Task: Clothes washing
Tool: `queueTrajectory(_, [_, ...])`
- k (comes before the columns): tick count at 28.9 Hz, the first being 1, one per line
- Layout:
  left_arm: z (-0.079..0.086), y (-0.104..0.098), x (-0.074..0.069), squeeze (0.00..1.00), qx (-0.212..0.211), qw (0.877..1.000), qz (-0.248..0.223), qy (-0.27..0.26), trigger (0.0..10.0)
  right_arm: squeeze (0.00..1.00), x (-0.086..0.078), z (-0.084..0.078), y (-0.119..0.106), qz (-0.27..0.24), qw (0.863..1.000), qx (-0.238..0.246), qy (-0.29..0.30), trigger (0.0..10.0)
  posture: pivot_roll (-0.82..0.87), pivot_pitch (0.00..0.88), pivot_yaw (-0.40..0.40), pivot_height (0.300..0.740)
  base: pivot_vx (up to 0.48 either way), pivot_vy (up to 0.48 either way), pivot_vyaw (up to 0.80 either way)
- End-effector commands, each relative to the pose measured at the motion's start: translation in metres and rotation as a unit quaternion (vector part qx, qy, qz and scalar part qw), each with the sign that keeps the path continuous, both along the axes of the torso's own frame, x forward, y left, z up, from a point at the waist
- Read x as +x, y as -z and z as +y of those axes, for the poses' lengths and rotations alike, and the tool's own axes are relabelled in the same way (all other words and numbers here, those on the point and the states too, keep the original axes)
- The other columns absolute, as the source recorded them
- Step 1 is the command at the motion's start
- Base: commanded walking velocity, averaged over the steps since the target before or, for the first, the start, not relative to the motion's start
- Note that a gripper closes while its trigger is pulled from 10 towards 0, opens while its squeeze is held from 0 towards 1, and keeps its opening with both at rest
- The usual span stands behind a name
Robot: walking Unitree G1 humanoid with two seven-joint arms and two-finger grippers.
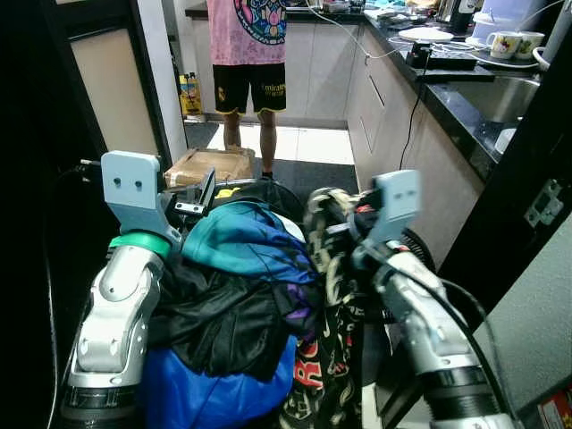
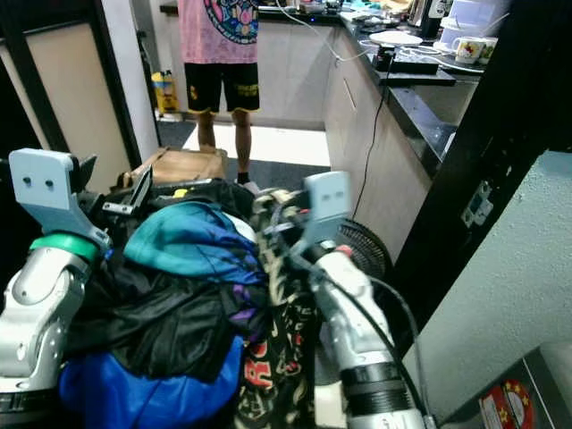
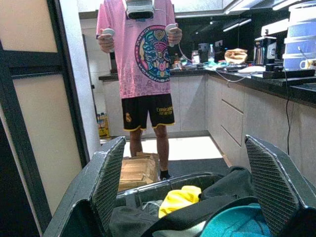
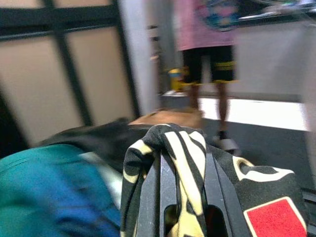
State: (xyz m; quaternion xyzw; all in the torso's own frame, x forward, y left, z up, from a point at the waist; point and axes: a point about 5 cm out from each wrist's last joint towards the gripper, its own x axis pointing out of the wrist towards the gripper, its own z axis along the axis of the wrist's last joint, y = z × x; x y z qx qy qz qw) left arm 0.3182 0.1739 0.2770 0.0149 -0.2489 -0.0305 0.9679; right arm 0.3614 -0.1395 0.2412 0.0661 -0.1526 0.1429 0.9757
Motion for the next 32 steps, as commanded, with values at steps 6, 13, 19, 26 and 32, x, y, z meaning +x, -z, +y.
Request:
queueTrajectory(6, [0.002, 0.002, -0.002, 0.00, 0.001, 1.000, 0.002, -0.002, 10.0, 0.00, -0.005, -0.069, -0.028, -0.061, 0.990, 0.025, 0.126, 10.0, -0.01, 0.036, 0.015, 0.740, 0.000, 0.000, 0.00])
queueTrajectory(13, [0.002, 0.003, 0.000, 0.00, 0.003, 1.000, 0.006, 0.001, 10.0, 0.00, -0.024, -0.126, -0.015, -0.040, 0.974, 0.001, 0.221, 10.0, -0.02, 0.046, 0.030, 0.740, 0.000, 0.000, 0.00])
queueTrajectory(19, [0.000, 0.005, 0.002, 0.00, 0.005, 1.000, 0.012, 0.003, 10.0, 0.00, -0.023, -0.121, -0.006, -0.034, 0.976, -0.005, 0.216, 10.0, -0.02, 0.051, 0.032, 0.740, 0.000, 0.000, 0.00])
queueTrajectory(26, [-0.005, 0.009, 0.001, 0.00, 0.017, 1.000, 0.024, 0.007, 10.0, 0.00, -0.015, -0.077, 0.011, 0.000, 0.993, -0.042, 0.108, 10.0, -0.02, 0.054, 0.027, 0.740, 0.000, 0.000, 0.00])
queueTrajectory(32, [-0.006, 0.010, 0.001, 0.00, 0.018, 0.999, 0.024, 0.010, 10.0, 0.00, -0.016, -0.038, 0.019, 0.008, 0.999, -0.049, -0.001, 10.0, -0.01, 0.053, 0.024, 0.740, 0.000, 0.000, 0.00])
